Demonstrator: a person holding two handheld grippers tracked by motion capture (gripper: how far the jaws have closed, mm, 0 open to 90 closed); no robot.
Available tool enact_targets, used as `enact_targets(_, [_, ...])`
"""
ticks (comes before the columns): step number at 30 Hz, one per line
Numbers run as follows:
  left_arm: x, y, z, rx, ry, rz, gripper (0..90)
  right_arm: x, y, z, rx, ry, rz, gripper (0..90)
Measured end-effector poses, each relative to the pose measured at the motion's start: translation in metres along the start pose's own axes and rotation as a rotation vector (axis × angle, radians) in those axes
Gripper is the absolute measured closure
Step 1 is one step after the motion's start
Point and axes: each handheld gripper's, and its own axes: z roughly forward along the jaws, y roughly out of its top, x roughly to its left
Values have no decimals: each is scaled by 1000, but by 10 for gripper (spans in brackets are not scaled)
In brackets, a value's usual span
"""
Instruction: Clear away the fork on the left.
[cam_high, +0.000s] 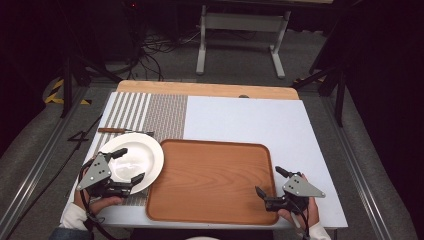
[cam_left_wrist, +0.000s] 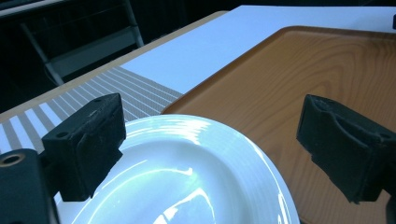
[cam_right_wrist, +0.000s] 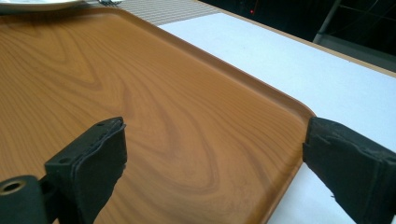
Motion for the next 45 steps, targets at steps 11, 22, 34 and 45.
enact_targets(11, [5,-2,-3,18,0,-7,75,2,2,-1,-12,1,-12,72])
enact_targets(22, [32,2,-7,75,40,16,68,1,-2,-7,-5,-16,3,72])
enact_targets(34, [73,4,-7,162,9,7,100,3,-1,-7,0,-21,5,72])
enact_targets(45, [145,25,17,379,11,11,132,2,-2,-3,13,-16,4,71])
